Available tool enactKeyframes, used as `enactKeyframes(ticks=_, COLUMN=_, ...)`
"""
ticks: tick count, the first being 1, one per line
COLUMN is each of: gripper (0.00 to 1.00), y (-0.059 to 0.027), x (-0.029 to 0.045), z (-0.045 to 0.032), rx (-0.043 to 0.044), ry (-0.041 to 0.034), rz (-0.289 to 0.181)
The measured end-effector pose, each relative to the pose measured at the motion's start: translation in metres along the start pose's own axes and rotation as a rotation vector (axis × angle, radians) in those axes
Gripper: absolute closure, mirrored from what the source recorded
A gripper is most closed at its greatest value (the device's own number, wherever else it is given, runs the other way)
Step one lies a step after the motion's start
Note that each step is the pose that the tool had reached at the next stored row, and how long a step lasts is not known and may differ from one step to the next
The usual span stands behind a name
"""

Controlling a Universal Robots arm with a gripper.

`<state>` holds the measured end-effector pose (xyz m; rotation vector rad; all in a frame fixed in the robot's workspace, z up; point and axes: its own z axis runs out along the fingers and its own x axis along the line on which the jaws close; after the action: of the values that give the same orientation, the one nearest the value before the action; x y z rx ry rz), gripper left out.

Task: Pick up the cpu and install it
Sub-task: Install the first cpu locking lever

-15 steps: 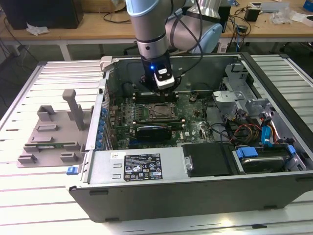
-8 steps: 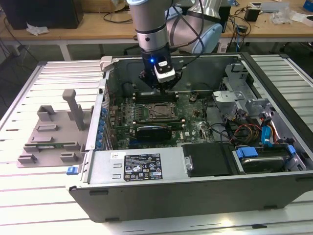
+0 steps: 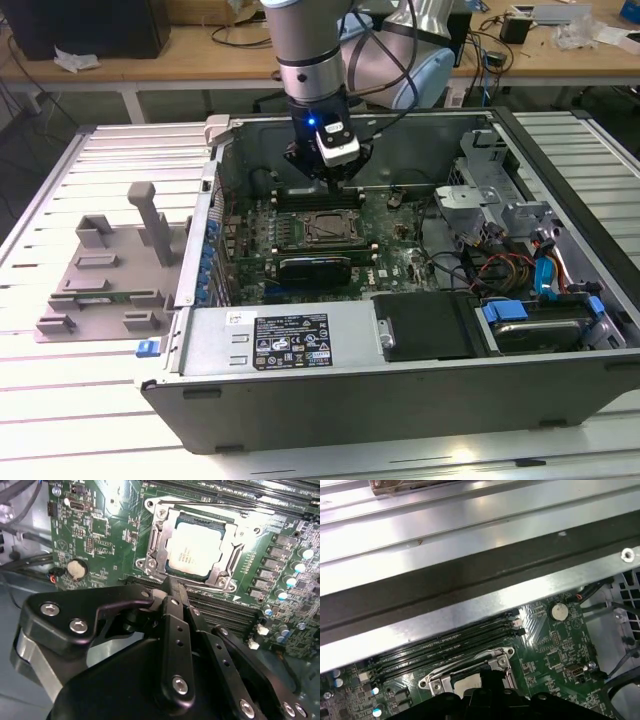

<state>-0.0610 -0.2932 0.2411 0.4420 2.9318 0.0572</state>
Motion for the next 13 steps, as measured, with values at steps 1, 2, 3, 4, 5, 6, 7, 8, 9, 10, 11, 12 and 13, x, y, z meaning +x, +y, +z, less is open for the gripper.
enactKeyframes(ticks=1, gripper=0.89, y=0.0000, x=0.0000, z=0.0001, rx=-0.0028, ry=0.0030, rz=-0.019)
enactKeyframes(ticks=2, gripper=0.89, y=0.0000, x=0.0000, z=0.0002, rx=-0.0049, ry=0.0059, rz=-0.037)
enactKeyframes(ticks=3, gripper=0.89, y=0.0001, x=0.0000, z=0.0002, rx=-0.0068, ry=0.0092, rz=-0.056)
enactKeyframes(ticks=4, gripper=0.89, y=0.0001, x=0.0000, z=0.0002, rx=-0.0066, ry=0.0135, rz=-0.072)
enactKeyframes(ticks=5, gripper=0.89, y=0.0000, x=0.0001, z=0.0003, rx=0.0011, ry=0.0249, rz=-0.092)
enactKeyframes(ticks=6, gripper=0.89, y=0.0000, x=0.0001, z=0.0003, rx=0.0206, ry=0.0377, rz=-0.108)
enactKeyframes(ticks=7, gripper=0.89, y=0.0000, x=0.0001, z=0.0004, rx=0.0339, ry=0.0472, rz=-0.115)
enactKeyframes(ticks=8, gripper=0.89, y=0.0000, x=0.0001, z=0.0006, rx=0.0390, ry=0.0574, rz=-0.119)
enactKeyframes(ticks=9, gripper=0.89, y=-0.0008, x=-0.0001, z=0.0008, rx=0.0451, ry=0.0833, rz=-0.124)
enactKeyframes(ticks=10, gripper=0.89, y=-0.0018, x=-0.0003, z=0.0009, rx=0.0484, ry=0.0970, rz=-0.125)
enactKeyframes(ticks=11, gripper=0.89, y=-0.0033, x=-0.0010, z=0.0010, rx=0.0513, ry=0.1094, rz=-0.125)
enactKeyframes(ticks=12, gripper=0.89, y=-0.0053, x=-0.0021, z=0.0014, rx=0.0523, ry=0.1190, rz=-0.125)
enactKeyframes(ticks=13, gripper=0.89, y=-0.0089, x=-0.0039, z=0.0017, rx=0.0476, ry=0.1269, rz=-0.124)
